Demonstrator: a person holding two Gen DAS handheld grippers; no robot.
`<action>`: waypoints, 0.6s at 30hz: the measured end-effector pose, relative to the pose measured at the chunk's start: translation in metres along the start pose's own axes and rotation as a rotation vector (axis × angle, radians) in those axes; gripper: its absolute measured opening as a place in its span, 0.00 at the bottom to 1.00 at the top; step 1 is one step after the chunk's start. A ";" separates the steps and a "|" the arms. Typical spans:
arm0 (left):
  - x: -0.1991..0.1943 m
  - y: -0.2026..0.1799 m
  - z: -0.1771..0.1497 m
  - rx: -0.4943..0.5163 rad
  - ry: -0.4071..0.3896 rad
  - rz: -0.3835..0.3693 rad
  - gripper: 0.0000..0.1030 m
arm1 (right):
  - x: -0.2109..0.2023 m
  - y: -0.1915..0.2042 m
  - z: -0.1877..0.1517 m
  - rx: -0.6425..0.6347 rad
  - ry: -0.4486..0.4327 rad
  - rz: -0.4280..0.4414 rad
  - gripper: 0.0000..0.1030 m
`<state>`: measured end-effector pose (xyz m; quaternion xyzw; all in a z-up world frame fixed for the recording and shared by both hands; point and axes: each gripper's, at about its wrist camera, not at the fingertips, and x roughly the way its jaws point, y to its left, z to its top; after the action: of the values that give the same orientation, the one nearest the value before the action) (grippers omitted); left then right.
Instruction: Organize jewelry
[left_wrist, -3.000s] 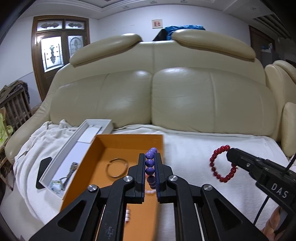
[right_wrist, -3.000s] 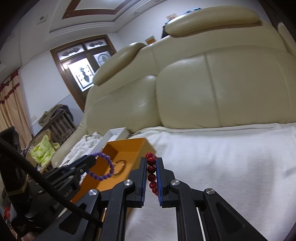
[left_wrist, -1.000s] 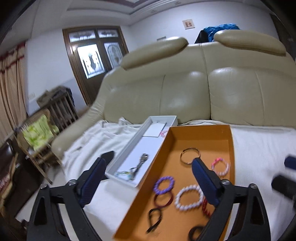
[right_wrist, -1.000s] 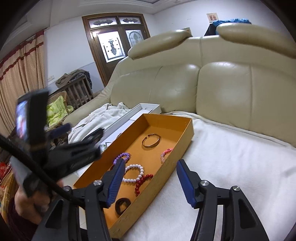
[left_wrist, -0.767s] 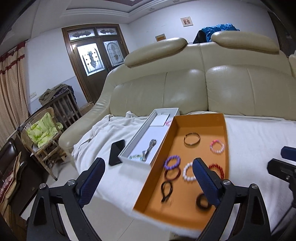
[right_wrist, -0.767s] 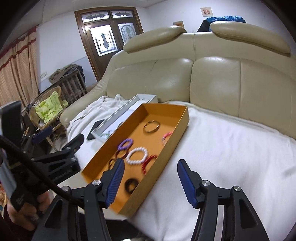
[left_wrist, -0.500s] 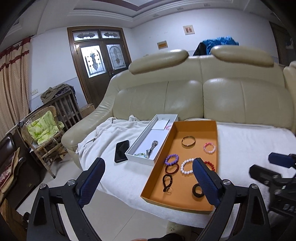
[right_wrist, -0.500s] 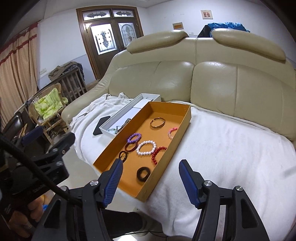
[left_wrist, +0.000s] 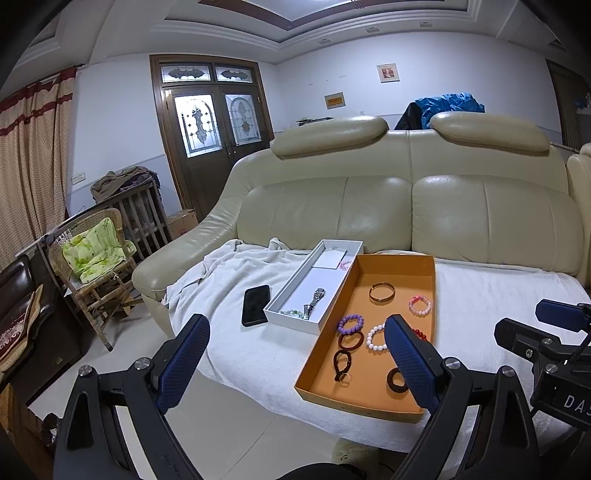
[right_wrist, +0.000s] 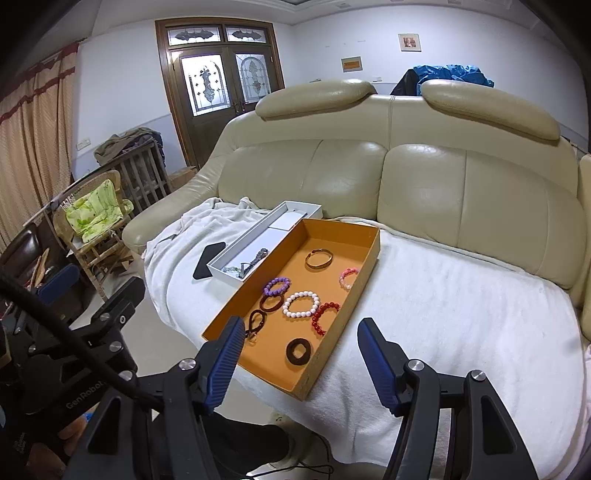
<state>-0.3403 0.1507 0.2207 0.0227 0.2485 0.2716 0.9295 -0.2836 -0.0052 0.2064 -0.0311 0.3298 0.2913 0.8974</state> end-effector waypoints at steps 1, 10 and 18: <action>0.000 0.001 0.000 -0.002 0.001 0.000 0.93 | 0.000 0.001 0.000 0.000 0.000 -0.001 0.65; 0.006 0.002 -0.001 -0.003 0.012 0.012 0.93 | 0.002 0.003 0.002 0.000 0.003 0.002 0.66; 0.007 0.005 -0.002 -0.009 0.019 0.016 0.93 | 0.004 0.004 0.002 0.000 0.004 -0.001 0.66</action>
<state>-0.3389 0.1580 0.2168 0.0179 0.2561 0.2805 0.9249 -0.2815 0.0006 0.2060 -0.0320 0.3316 0.2908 0.8969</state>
